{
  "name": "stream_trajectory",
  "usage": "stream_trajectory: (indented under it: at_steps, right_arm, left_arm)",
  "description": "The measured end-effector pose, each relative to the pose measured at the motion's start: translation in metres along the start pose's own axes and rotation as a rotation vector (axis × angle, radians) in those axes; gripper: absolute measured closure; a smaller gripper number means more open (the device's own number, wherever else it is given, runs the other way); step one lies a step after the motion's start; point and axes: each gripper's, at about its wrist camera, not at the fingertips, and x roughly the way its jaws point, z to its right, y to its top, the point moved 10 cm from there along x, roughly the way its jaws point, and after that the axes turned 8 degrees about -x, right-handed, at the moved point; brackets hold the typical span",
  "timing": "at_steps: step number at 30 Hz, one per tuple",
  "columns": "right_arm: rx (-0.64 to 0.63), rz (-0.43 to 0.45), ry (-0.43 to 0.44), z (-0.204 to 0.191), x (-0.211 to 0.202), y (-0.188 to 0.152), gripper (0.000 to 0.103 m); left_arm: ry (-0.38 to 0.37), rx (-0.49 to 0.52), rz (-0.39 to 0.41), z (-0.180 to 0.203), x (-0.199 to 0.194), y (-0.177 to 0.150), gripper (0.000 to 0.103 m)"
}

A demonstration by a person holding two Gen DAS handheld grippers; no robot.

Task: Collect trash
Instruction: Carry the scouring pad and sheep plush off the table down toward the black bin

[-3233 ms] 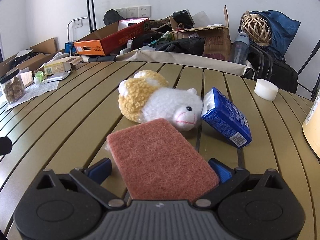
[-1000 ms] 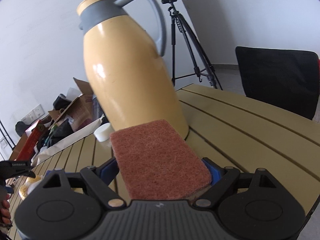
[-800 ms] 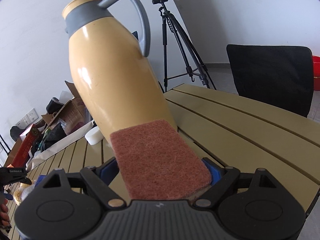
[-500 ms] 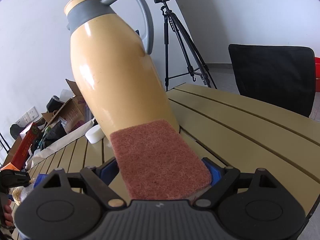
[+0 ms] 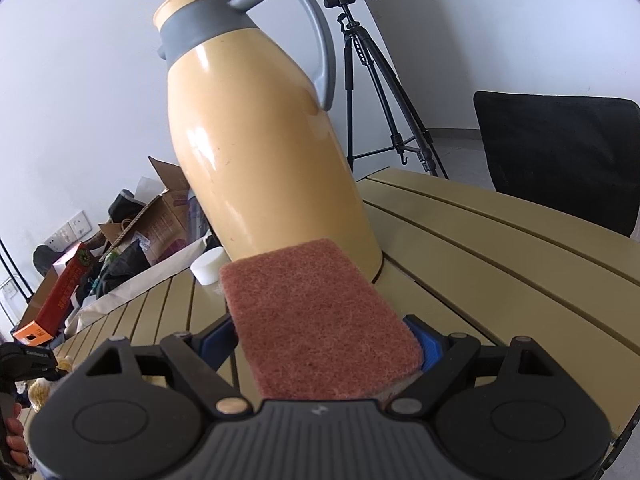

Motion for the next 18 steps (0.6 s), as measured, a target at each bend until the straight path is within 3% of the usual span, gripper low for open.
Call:
stream_trajectory:
  at_steps: [18]
  right_arm:
    - [-0.03, 0.024, 0.097, -0.023, -0.022, -0.001, 0.015]
  left_arm:
    - [-0.035, 0.016, 0.078, -0.042, -0.078, -0.012, 0.049]
